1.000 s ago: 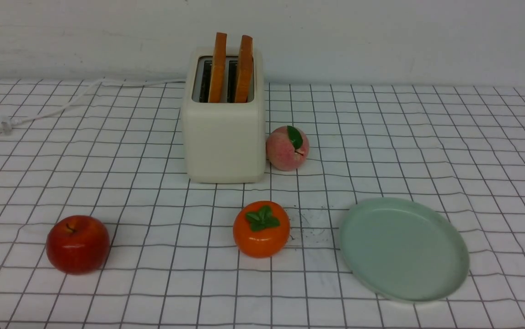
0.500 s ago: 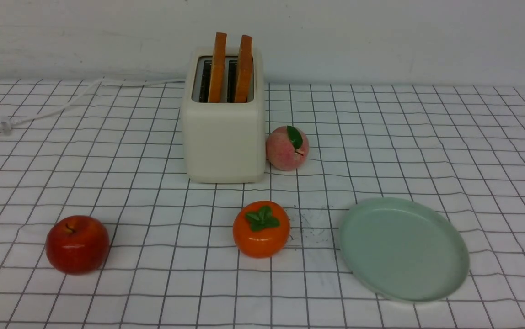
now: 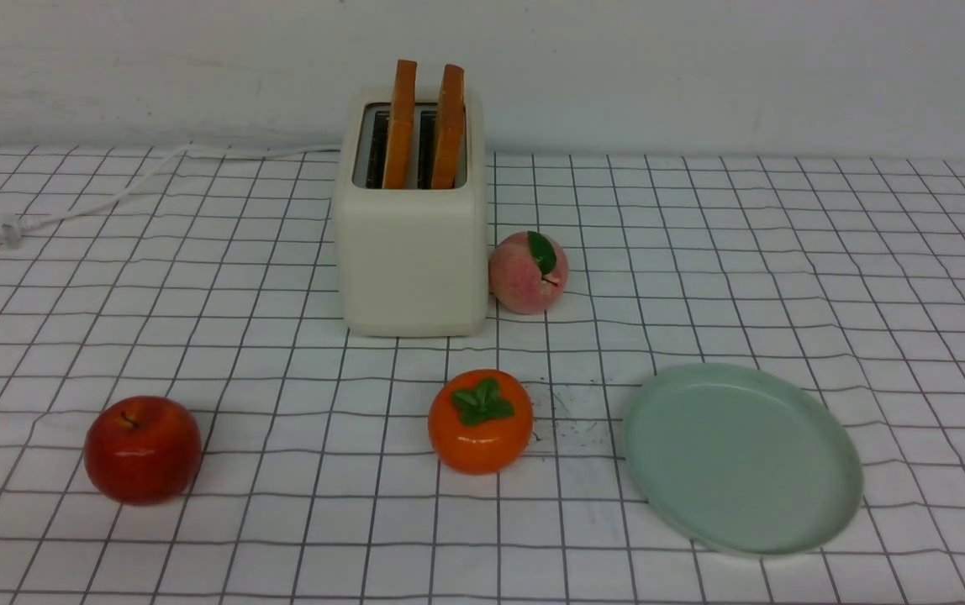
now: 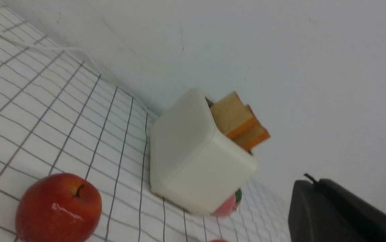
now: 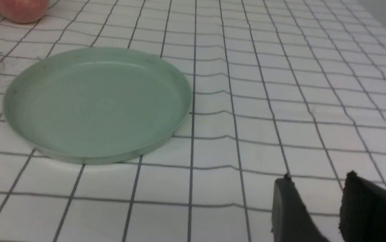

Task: Take toasted bread from bread machine on white checkered table place on plate.
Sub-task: 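Reach for a toast slice standing in the toaster with the left gripper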

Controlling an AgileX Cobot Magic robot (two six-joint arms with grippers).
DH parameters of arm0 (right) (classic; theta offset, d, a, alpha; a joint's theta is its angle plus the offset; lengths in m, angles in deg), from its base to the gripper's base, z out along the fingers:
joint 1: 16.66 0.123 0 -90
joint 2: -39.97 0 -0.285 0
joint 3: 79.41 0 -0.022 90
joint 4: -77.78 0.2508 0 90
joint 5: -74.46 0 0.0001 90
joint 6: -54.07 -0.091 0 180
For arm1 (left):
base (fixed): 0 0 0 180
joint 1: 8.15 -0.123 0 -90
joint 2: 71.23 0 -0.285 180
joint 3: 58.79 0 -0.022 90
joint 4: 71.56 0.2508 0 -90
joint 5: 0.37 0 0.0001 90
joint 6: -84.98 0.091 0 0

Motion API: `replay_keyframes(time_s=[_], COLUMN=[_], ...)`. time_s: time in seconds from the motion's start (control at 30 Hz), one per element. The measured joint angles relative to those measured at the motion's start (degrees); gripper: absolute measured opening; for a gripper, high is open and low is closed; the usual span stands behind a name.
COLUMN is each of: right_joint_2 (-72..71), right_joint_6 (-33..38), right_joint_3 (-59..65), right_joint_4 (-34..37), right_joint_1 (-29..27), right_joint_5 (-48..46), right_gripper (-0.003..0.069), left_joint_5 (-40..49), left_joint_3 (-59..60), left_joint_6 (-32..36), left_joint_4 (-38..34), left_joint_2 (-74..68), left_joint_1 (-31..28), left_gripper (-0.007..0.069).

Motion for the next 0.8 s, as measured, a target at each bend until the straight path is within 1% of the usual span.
replay_keyframes(time_s=[0.1, 0.13, 0.17, 0.2, 0.23, 0.27, 0.3, 0.37, 0.4, 0.43, 0.47, 0.53, 0.57, 0.63, 0.67, 0.7, 0.73, 0.77, 0.8], right_joint_2=[0.0, 0.0, 0.0, 0.0, 0.0, 0.0, 0.0, 0.0, 0.0, 0.0, 0.0, 0.1, 0.9, 3.7, 5.8, 6.3, 10.4, 11.0, 14.9], right_joint_6=[-2.9, -3.1, -6.5, -7.0, -10.2, -10.5, -13.4, -16.9, -16.9, -21.5, -23.4, -27.2, -28.6, -30.0, -30.1, -30.1, -29.3, -28.9, -26.4], right_joint_3=[0.0, 0.0, 0.0, 0.0, 0.0, 0.0, 0.0, 0.0, 0.0, 0.0, 0.0, -1.4, -3.6, -8.7, -12.3, -13.0, -19.4, -20.2, -26.0], right_joint_4=[2.9, 3.2, 6.9, 6.9, 9.5, 9.7, 10.9, 11.9, 12.0, 12.6, 12.6, 10.4, 8.3, 5.2, 3.8, 3.5, 2.3, 2.3, 1.6], right_joint_1=[0.0, 0.0, 0.0, 0.0, 0.0, 0.0, 0.0, 0.0, 0.0, 0.0, 0.0, 0.1, 0.5, 2.1, 3.6, 3.9, 7.1, 7.6, 11.0], right_joint_5=[6.3, 6.3, 10.9, 10.9, 14.2, 14.4, 16.5, 18.6, 18.8, 19.6, 19.7, 17.2, 14.6, 10.1, 7.0, 6.3, 0.0, -0.9, -7.6], right_gripper=[0.024, 0.024, 0.024, 0.024, 0.024, 0.024, 0.024, 0.024, 0.024, 0.0234, 0.0229, 0.0192, 0.0158, 0.0097, 0.0062, 0.0055, 0.0007, 0.0002, -0.0015], left_joint_5=[7.5, 8.0, 12.8, 13.3, 16.6, 17.3, 19.2, 20.1, 20.2, 20.4, 20.5, 20.9, 20.9, 19.7, 18.6, 18.0, 15.4, 15.4, 12.2], left_joint_3=[-6.6, -7.6, -11.4, -12.3, -15.4, -16.2, -19.2, -22.4, -22.7, -25.2, -26.4, -29.5, -31.1, -34.3, -35.9, -36.2, -38.6, -38.9, -40.6], left_joint_6=[4.5, 4.8, 7.1, 7.4, 9.1, 9.5, 11.0, 12.9, 13.1, 15.1, 15.9, 18.4, 19.2, 20.1, 20.4, 20.5, 20.7, 20.7, 20.7], left_joint_4=[0.5, 0.5, 0.7, 0.7, 0.9, 0.9, 1.0, 1.0, 1.0, 1.0, 0.9, 0.9, 1.2, 2.1, 3.2, 3.7, 6.3, 6.7, 9.6], left_joint_2=[-7.8, -9.0, -13.9, -15.1, -19.9, -20.6, -25.8, -30.7, -31.2, -35.1, -36.9, -41.3, -43.0, -45.8, -47.2, -47.4, -49.6, -49.8, -51.6], left_joint_1=[0.0, 0.0, 0.0, 0.0, 0.0, 0.0, 0.0, 0.0, 0.0, 0.0, 0.0, 0.7, 1.7, 5.1, 7.4, 7.9, 11.9, 12.5, 16.0], left_gripper=[-0.0013, -0.0013, -0.0013, -0.0013, -0.0013, -0.0013, -0.0013, -0.0013, -0.0013, -0.0013, -0.0013, -0.0013, -0.0013, -0.0013, -0.0013, -0.0013, -0.0013, -0.0013, -0.0013])
